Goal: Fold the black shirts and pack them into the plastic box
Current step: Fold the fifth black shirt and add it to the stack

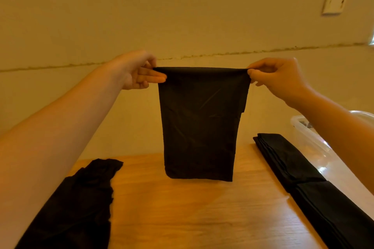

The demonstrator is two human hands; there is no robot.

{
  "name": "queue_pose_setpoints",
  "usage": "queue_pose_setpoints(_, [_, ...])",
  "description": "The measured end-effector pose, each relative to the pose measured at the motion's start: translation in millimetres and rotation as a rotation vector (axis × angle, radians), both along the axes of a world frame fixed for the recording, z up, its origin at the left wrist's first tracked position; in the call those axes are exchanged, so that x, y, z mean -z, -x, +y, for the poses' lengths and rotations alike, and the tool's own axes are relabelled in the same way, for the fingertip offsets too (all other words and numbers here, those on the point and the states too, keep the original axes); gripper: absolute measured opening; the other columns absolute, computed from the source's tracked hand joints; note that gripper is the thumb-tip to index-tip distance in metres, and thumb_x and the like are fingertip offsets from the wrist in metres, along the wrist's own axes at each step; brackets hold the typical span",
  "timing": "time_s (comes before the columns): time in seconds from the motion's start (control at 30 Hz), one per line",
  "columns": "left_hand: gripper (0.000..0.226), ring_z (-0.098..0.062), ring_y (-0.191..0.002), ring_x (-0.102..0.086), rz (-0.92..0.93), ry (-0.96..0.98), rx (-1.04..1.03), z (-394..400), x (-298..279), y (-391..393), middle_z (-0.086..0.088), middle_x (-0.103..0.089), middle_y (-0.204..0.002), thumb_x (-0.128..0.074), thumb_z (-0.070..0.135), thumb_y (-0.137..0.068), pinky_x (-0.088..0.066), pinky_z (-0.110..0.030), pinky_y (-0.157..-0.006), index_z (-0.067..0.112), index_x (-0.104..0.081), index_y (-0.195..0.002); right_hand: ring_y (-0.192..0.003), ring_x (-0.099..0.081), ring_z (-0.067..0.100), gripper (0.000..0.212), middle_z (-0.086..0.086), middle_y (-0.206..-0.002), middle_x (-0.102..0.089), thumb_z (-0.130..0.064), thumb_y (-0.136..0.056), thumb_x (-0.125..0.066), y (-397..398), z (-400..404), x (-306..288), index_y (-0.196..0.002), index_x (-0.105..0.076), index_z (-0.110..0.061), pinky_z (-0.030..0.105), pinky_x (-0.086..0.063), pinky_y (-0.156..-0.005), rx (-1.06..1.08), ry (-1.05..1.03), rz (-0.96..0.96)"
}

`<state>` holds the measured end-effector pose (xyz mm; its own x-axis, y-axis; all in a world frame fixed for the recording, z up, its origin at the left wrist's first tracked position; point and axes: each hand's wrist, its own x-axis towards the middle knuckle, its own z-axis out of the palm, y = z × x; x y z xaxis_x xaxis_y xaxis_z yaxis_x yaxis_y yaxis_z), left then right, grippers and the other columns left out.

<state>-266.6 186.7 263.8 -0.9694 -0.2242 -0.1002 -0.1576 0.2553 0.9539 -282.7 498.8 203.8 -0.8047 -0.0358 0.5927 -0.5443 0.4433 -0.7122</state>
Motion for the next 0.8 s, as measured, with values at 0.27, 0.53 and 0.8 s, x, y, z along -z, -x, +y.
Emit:
queue_pose_setpoints(0.27, [0.009, -0.007, -0.074, -0.072, -0.030, 0.244, 0.291, -17, 6, -3, -0.002, -0.076, -0.087, -0.074, 0.020, -0.069, -0.043, -0.020, -0.067, 0.017, -0.068, -0.075, -0.064, -0.062, -0.001, 0.009, -0.002, -0.078, -0.068, -0.015, -0.090, -0.063, 26, 1, -6, -0.090, -0.071, -0.019, 0.013, -0.053, -0.062, -0.013, -0.114, -0.162])
queue_pose_setpoints(0.53, [0.016, -0.006, -0.048, -0.048, 0.168, 0.329, -0.004, -7, 23, 35, -0.002, -0.072, -0.076, -0.079, 0.022, -0.078, -0.034, -0.020, -0.050, 0.013, -0.067, -0.081, -0.074, -0.065, 0.010, 0.008, 0.000, -0.081, -0.067, -0.016, -0.090, -0.063, 69, -15, -17, -0.090, -0.070, -0.014, 0.025, -0.056, -0.070, 0.003, -0.143, -0.254])
queue_pose_setpoints(0.8, [0.011, -0.012, -0.060, -0.064, 0.481, 0.582, -0.061, -16, 66, 7, 0.003, -0.070, -0.072, -0.075, 0.025, -0.082, -0.053, -0.026, -0.066, 0.015, -0.071, -0.086, -0.077, -0.067, 0.006, 0.008, -0.002, -0.089, -0.069, -0.017, -0.092, -0.062, 45, -21, 15, -0.092, -0.069, -0.021, 0.022, -0.058, -0.068, -0.123, 0.033, -0.258])
